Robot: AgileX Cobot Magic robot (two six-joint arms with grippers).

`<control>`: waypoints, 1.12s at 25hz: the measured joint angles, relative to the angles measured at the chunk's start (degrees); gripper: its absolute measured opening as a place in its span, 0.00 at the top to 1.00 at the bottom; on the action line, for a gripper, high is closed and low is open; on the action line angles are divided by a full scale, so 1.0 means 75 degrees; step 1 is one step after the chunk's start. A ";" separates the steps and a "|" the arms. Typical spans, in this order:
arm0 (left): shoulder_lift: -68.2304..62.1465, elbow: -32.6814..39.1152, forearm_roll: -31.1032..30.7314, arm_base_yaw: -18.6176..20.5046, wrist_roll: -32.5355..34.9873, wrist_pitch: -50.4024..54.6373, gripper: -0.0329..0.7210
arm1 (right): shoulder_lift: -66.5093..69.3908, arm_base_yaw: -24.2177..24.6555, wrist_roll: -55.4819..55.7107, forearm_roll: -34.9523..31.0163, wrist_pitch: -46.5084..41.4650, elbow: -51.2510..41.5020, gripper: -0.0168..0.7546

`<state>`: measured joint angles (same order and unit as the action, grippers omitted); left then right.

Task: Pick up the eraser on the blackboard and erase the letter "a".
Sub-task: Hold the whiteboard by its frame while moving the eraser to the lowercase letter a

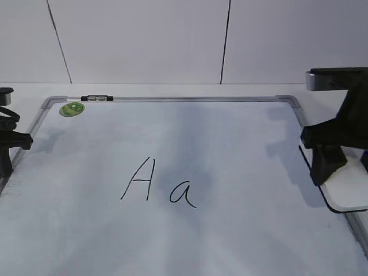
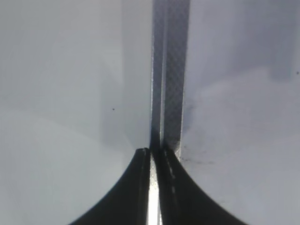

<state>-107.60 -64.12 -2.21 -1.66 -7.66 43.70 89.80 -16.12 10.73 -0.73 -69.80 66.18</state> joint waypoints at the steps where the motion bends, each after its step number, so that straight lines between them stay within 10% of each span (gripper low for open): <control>1: 0.0000 0.0000 0.0001 0.0000 0.0000 0.0000 0.93 | 0.0061 -0.0070 -0.0015 0.0000 0.0000 0.0107 0.27; 28: 0.0000 0.0000 -0.0034 0.0000 0.0000 -0.0057 0.93 | 0.2910 -0.2082 -0.0552 -0.0427 0.0012 0.2547 0.27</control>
<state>-107.60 -64.12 -2.47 -1.66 -7.66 43.27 111.63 -31.74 6.59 -3.93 -69.71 85.28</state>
